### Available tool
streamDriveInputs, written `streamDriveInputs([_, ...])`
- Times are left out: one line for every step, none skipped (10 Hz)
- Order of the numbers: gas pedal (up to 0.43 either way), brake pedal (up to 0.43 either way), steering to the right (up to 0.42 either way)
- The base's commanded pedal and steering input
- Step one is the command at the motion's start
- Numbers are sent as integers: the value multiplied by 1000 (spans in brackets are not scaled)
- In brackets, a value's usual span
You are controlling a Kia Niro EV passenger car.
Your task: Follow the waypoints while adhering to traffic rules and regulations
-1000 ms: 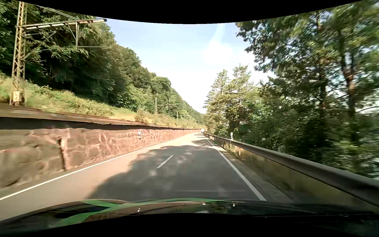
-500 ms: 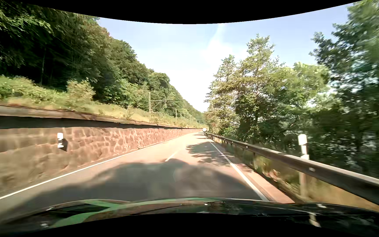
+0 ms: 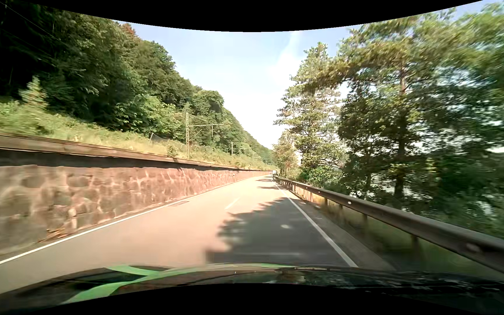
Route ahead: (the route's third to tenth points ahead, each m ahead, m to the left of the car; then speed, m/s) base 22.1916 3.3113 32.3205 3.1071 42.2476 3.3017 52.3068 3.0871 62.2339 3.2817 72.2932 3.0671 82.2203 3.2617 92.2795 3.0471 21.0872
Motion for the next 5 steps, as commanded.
streamDriveInputs([228, 0, -5])
streamDriveInputs([228, 0, -4])
streamDriveInputs([228, 0, -4])
streamDriveInputs([248, 0, -4])
streamDriveInputs([248, 0, -4])
